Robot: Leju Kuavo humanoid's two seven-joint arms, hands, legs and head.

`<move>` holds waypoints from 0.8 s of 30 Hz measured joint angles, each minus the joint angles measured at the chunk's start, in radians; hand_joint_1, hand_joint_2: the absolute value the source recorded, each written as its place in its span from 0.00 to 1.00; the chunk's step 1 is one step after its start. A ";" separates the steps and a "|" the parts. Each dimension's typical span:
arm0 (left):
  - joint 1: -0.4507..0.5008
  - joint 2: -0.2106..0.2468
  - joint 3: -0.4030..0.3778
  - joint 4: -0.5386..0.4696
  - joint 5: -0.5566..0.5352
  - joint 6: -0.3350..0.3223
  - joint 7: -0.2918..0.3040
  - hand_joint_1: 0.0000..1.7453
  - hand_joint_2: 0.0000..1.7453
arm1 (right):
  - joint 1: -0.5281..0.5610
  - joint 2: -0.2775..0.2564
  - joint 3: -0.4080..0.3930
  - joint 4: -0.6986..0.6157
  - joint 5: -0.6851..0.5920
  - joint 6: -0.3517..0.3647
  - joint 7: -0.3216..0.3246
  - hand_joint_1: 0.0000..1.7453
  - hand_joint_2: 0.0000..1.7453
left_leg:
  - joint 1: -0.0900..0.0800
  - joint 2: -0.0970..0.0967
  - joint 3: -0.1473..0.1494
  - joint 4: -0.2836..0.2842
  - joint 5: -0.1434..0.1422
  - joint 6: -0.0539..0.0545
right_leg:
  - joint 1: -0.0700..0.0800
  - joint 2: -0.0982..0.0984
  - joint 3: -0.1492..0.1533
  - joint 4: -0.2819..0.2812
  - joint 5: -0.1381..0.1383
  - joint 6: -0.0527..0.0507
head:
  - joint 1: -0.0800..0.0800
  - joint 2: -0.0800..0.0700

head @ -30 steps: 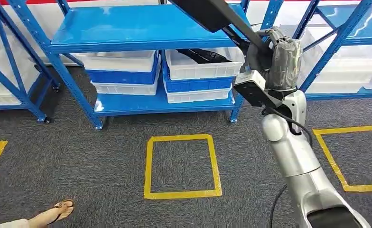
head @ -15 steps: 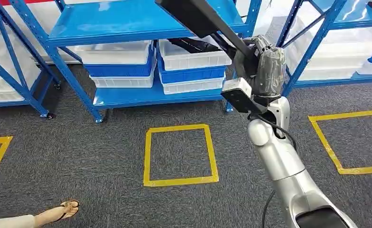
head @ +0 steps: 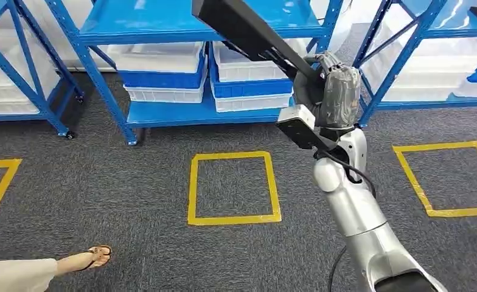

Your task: Take the parts from the cabinet and place them on the table.

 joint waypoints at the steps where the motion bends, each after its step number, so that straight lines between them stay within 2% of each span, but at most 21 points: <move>1: 0.000 0.000 0.000 0.000 0.001 0.002 0.003 0.00 1.00 | 0.002 0.000 0.000 0.000 0.000 0.000 0.000 1.00 1.00 | -0.001 0.001 -0.014 0.001 0.011 0.001 | 0.000 0.000 -0.012 0.069 -0.031 0.001 | 0.000 0.000; 2: 0.000 0.000 0.000 0.000 0.003 0.003 0.007 0.00 1.00 | 0.006 0.000 0.000 0.000 0.001 0.003 0.000 1.00 1.00 | -0.001 0.002 -0.028 0.002 0.022 0.000 | 0.000 0.000 -0.013 0.118 -0.035 0.011 | 0.001 0.000; 3: 0.000 -0.001 0.000 0.000 0.006 0.008 0.008 0.00 1.00 | 0.009 0.001 0.000 0.000 0.001 0.005 0.000 1.00 1.00 | -0.001 0.002 -0.044 0.002 0.034 -0.002 | 0.000 0.000 0.006 0.123 -0.011 0.026 | 0.001 0.000; 4: 0.000 -0.002 0.000 0.000 0.010 0.010 0.008 0.00 1.00 | 0.010 0.002 0.000 0.000 0.002 0.005 0.000 1.00 1.00 | -0.001 0.002 -0.057 0.004 0.044 -0.004 | 0.000 0.000 0.040 0.090 0.022 0.039 | 0.002 0.000; 5: 0.000 -0.005 0.000 0.000 0.011 0.016 0.008 0.00 1.00 | 0.009 0.003 0.000 0.000 0.002 0.006 0.000 1.00 1.00 | -0.001 0.002 -0.071 0.007 0.054 -0.007 | 0.000 0.000 0.093 0.019 0.053 0.047 | 0.002 0.000; 6: 0.000 -0.007 0.001 0.000 0.012 0.023 0.008 0.00 1.00 | 0.009 0.003 0.000 0.000 0.002 0.008 -0.001 1.00 1.00 | -0.001 0.001 -0.081 0.012 0.061 -0.012 | 0.000 0.000 0.155 -0.067 0.062 0.046 | 0.002 0.000; 7: 0.000 -0.007 0.001 0.000 0.013 0.032 0.008 0.00 1.00 | 0.007 0.006 0.000 0.000 0.002 0.010 -0.005 1.00 1.00 | -0.004 0.001 -0.092 0.016 0.066 -0.018 | 0.002 0.000 0.208 -0.154 0.025 0.032 | 0.002 0.000; 8: -0.001 -0.008 0.002 0.000 0.014 0.042 0.008 0.00 1.00 | 0.007 0.013 0.000 0.000 0.002 0.013 -0.008 1.00 1.00 | -0.006 0.003 -0.098 0.021 0.076 -0.023 | 0.013 0.004 0.244 -0.215 0.006 0.022 | 0.000 0.000; 11: 0.001 -0.009 0.005 0.000 0.021 0.065 0.005 0.00 1.00 | 0.007 0.027 0.000 0.008 0.001 0.022 -0.014 1.00 1.00 | -0.008 0.001 -0.108 0.015 0.107 -0.032 | 0.014 0.003 0.216 -0.203 0.022 0.008 | -0.002 0.000; 12: 0.002 -0.008 0.008 0.000 0.023 0.069 0.004 0.00 1.00 | 0.006 0.032 0.000 0.012 0.001 0.024 -0.014 1.00 1.00 | -0.001 -0.003 -0.121 0.021 0.098 -0.038 | -0.014 0.000 0.207 -0.205 0.034 -0.006 | -0.002 0.000; 13: 0.002 -0.008 0.011 0.000 0.023 0.072 0.003 0.00 1.00 | 0.006 0.037 0.001 0.015 0.001 0.025 -0.015 1.00 1.00 | 0.000 -0.006 -0.130 0.046 0.045 -0.047 | -0.007 -0.001 0.194 -0.205 0.044 -0.016 | -0.006 0.000; 14: 0.003 -0.008 0.011 0.000 0.025 0.072 -0.003 0.00 1.00 | 0.005 0.044 0.001 0.016 0.002 0.025 -0.015 1.00 1.00 | 0.003 -0.008 -0.145 0.103 -0.024 -0.054 | -0.007 -0.003 0.183 -0.203 0.056 -0.030 | -0.006 0.000; 15: 0.003 -0.008 0.013 0.000 0.031 0.070 -0.010 0.00 1.00 | 0.003 0.047 0.001 0.017 0.002 0.025 -0.018 1.00 1.00 | 0.006 -0.008 -0.162 0.178 -0.078 -0.060 | -0.006 -0.004 0.171 -0.204 0.061 -0.034 | -0.009 0.000; 16: 0.003 -0.004 0.018 0.000 0.038 0.060 -0.016 0.00 1.00 | 0.003 0.053 0.000 0.019 0.002 0.027 -0.024 1.00 1.00 | 0.010 -0.008 -0.178 0.257 -0.115 -0.068 | -0.005 -0.004 0.159 -0.204 0.072 -0.036 | -0.008 0.000; 17: 0.003 -0.002 0.027 0.000 0.049 0.045 -0.019 0.00 1.00 | 0.001 0.061 0.000 0.023 0.002 0.028 -0.029 1.00 1.00 | 0.013 -0.008 -0.186 0.321 -0.119 -0.074 | -0.004 -0.005 0.147 -0.203 0.081 -0.035 | -0.008 0.000; 18: 0.003 0.000 0.030 0.000 0.057 0.034 -0.023 0.00 1.00 | 0.001 0.067 0.000 0.026 0.003 0.032 -0.032 1.00 1.00 | 0.018 -0.008 -0.181 0.346 -0.092 -0.077 | -0.004 -0.006 0.136 -0.203 0.090 -0.033 | -0.009 0.000; 19: 0.002 0.003 0.035 0.000 0.065 0.026 -0.027 0.00 1.00 | -0.002 0.073 0.000 0.032 0.003 0.038 -0.036 1.00 1.00 | 0.023 -0.007 -0.157 0.331 -0.050 -0.079 | -0.005 -0.006 0.126 -0.202 0.098 -0.029 | -0.008 0.000; 20: 0.002 0.003 0.040 0.000 0.072 0.023 -0.032 0.00 1.00 | -0.005 0.078 0.001 0.037 0.003 0.043 -0.041 1.00 1.00 | 0.026 -0.007 -0.116 0.280 -0.016 -0.079 | -0.006 -0.005 0.117 -0.201 0.106 -0.025 | -0.008 0.000; 21: 0.001 0.003 0.045 0.000 0.076 0.020 -0.035 0.00 1.00 | -0.011 0.085 0.001 0.044 0.001 0.047 -0.048 1.00 1.00 | 0.029 -0.007 -0.055 0.195 0.000 -0.077 | -0.007 -0.005 0.111 -0.200 0.111 -0.020 | -0.009 0.000; 23: -0.002 0.003 0.055 0.000 0.088 0.021 -0.042 0.00 1.00 | -0.031 0.100 0.001 0.056 -0.003 0.052 -0.054 1.00 1.00 | 0.023 -0.009 0.057 0.031 -0.056 -0.069 | -0.002 -0.004 0.104 -0.199 0.123 -0.009 | -0.008 0.000; 24: -0.003 0.003 0.058 0.000 0.091 0.022 -0.044 0.00 1.00 | -0.044 0.109 0.002 0.063 -0.003 0.055 -0.058 1.00 1.00 | 0.019 -0.009 0.060 0.011 -0.063 -0.062 | -0.002 -0.005 0.101 -0.199 0.129 0.001 | -0.005 0.000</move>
